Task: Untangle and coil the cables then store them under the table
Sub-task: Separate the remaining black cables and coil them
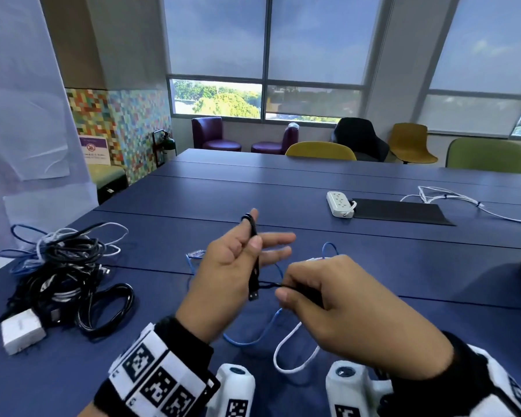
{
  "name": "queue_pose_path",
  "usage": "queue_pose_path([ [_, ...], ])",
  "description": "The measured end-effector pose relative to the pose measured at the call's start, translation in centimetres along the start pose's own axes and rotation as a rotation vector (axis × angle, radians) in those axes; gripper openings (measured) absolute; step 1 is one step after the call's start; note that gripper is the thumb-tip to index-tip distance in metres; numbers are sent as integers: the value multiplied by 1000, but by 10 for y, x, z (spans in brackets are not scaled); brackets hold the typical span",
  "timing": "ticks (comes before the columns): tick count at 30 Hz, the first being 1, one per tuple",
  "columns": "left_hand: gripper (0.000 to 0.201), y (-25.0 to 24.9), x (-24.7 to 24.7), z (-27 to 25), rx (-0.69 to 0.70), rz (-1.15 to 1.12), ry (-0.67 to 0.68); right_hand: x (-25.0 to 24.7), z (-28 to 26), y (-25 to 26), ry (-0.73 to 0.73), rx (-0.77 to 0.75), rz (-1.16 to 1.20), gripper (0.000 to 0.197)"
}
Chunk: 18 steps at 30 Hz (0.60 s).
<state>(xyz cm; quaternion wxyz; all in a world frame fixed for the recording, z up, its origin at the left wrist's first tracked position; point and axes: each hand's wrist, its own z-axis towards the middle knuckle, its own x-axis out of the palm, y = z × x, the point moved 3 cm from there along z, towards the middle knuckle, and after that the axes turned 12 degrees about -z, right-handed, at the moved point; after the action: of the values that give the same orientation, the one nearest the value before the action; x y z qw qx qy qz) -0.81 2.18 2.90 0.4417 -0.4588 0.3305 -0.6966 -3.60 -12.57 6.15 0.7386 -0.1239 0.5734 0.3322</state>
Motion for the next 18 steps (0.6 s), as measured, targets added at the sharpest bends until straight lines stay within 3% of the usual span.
queue_pose_path([
  [7, 38, -4, 16, -15, -64, 207, 218, -20, 6, -16, -159, 24, 17, 22],
  [13, 23, -9, 15, -22, -65, 382, 268, -24, 6, -18, -261, 51, -140, 29],
  [18, 19, -9, 15, -29, -67, 552, 247, -21, 7, -14, -315, 21, -227, 9],
])
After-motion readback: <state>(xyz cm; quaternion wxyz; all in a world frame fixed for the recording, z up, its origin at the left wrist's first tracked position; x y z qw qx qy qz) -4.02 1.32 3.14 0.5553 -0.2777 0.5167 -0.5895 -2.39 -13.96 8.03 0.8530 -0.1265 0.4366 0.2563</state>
